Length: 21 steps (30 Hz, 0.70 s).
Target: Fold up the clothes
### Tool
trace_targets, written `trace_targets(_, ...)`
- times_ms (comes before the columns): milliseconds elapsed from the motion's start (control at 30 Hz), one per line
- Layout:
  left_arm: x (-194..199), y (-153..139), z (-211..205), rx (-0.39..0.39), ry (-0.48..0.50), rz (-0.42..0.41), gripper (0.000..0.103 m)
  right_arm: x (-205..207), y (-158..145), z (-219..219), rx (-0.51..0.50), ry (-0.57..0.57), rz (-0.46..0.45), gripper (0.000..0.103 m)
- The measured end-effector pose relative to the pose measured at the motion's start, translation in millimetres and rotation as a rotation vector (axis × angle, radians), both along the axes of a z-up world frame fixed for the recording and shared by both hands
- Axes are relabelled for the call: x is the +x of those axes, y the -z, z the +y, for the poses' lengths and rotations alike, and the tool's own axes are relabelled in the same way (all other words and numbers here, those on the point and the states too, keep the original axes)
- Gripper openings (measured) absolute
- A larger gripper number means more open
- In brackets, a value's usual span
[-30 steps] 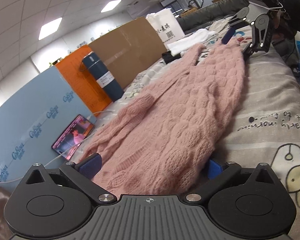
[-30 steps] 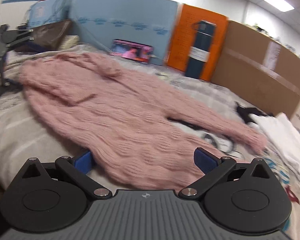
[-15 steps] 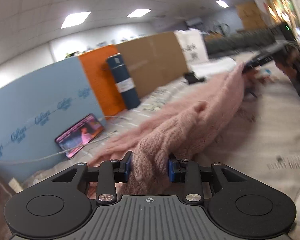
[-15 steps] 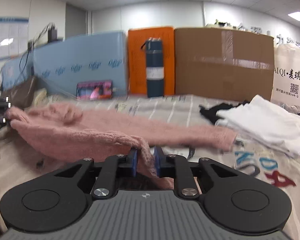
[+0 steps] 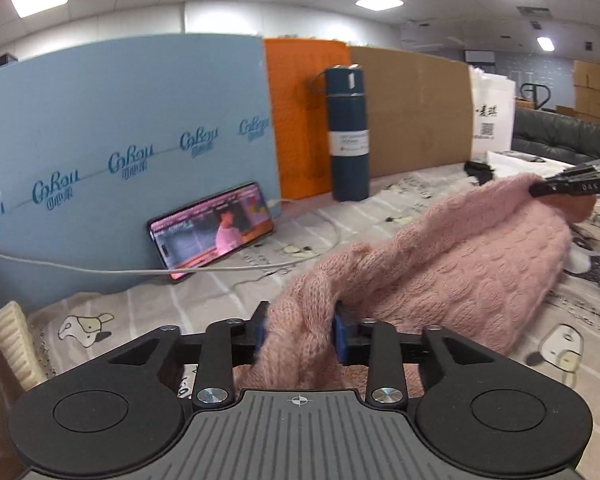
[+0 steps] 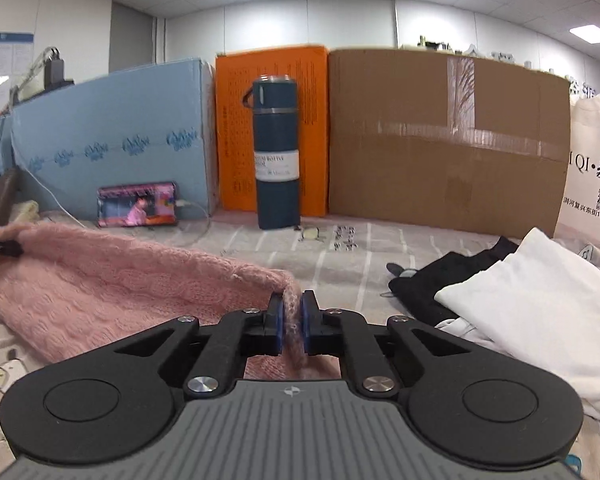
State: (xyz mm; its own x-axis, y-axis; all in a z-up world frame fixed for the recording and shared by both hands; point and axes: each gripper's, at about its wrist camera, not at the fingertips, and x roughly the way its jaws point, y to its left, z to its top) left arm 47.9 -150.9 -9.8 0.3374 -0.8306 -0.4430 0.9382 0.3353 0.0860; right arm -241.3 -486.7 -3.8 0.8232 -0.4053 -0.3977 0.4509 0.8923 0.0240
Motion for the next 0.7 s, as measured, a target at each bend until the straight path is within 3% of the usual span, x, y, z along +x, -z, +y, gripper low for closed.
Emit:
trace_targets(33,1.9,-0.4,-0.7,-0.020,-0.024,0.006,0.061,4.9,3.2,-3.8,0.006,0.018,0.020,0.013)
trace_targets(67,3.4,-0.9,-1.0,-0.037,-0.039,0.012,0.072,6.0,5.5,-7.2,0.016,0.034,0.026,0.025)
trace_targets(167,8.5,-0.6,-3.7,-0.057,-0.086,0.016,0.074,2.2,11.0,-16.7,0.054,0.081,0.019,0.056)
trace_targets(267,22.4,9.2,-12.0,-0.013,-0.176,0.030,0.078,-12.3,11.7,-28.3,0.117,0.123,-0.018,0.068)
trace_targets(400,35.2,19.4,-12.7,0.019,-0.223,0.082,0.085,-43.0,10.5,-32.7,0.119,0.207,-0.025,0.073)
trace_targets(533,26.3,6.7,-1.4,-0.047,-0.224,0.095,0.090,-86.3,6.3,-33.8,0.136,0.343,-0.077,0.073)
trace_targets(700,11.2,-6.6,17.2,-0.124,-0.222,0.164,0.095,-110.4,6.4,-25.5,0.215,0.393,-0.163,0.074)
